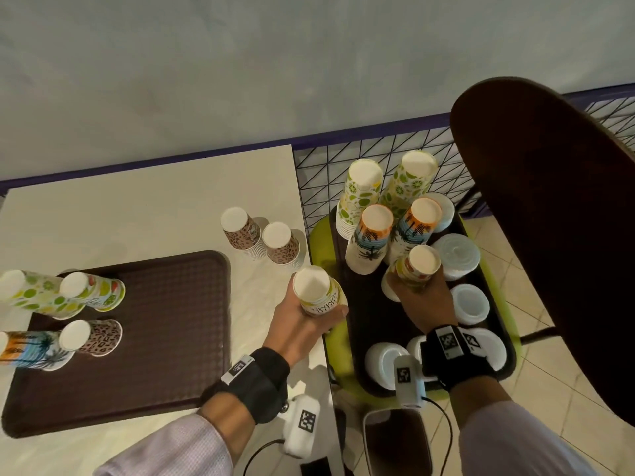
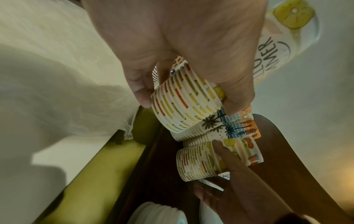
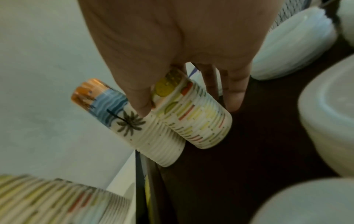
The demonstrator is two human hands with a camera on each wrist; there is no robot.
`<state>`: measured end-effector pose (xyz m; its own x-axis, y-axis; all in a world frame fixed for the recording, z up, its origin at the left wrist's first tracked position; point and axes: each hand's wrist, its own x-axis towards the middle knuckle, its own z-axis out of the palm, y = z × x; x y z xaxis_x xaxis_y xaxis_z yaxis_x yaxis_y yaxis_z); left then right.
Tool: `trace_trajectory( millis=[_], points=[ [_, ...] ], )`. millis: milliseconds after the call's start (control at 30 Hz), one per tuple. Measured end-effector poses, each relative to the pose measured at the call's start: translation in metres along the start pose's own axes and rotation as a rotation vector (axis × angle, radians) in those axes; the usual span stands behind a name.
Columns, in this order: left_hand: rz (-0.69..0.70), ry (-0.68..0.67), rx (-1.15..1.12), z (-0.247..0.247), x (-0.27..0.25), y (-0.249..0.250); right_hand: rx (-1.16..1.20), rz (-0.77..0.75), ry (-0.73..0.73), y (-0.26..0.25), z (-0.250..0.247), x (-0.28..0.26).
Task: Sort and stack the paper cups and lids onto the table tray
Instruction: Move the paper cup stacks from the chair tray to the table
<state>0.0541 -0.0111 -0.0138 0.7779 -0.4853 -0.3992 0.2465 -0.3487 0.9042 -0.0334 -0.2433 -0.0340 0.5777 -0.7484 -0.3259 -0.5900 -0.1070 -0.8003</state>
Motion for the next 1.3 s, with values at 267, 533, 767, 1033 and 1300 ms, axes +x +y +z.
trace_trajectory(
  millis=[267,533,767,1033,1300],
  points=[
    [0.025,0.062,-0.004,-0.003,0.002,-0.019,-0.068,-0.045,0.067,0.002,0.004,-0.012],
    [0.049,0.139,0.03,-0.024,0.001,-0.02,-0.173,-0.132,0.077,0.001,0.007,-0.018],
    [0.009,0.38,0.07,-0.067,0.005,-0.005,-0.077,-0.144,0.108,-0.006,0.001,-0.039],
    [-0.043,0.422,0.219,-0.096,0.028,-0.022,0.021,-0.254,0.085,-0.022,0.012,-0.071],
    [-0.062,0.407,0.289,-0.097,0.029,-0.031,0.151,-0.286,-0.018,-0.037,0.024,-0.088]
  ],
)
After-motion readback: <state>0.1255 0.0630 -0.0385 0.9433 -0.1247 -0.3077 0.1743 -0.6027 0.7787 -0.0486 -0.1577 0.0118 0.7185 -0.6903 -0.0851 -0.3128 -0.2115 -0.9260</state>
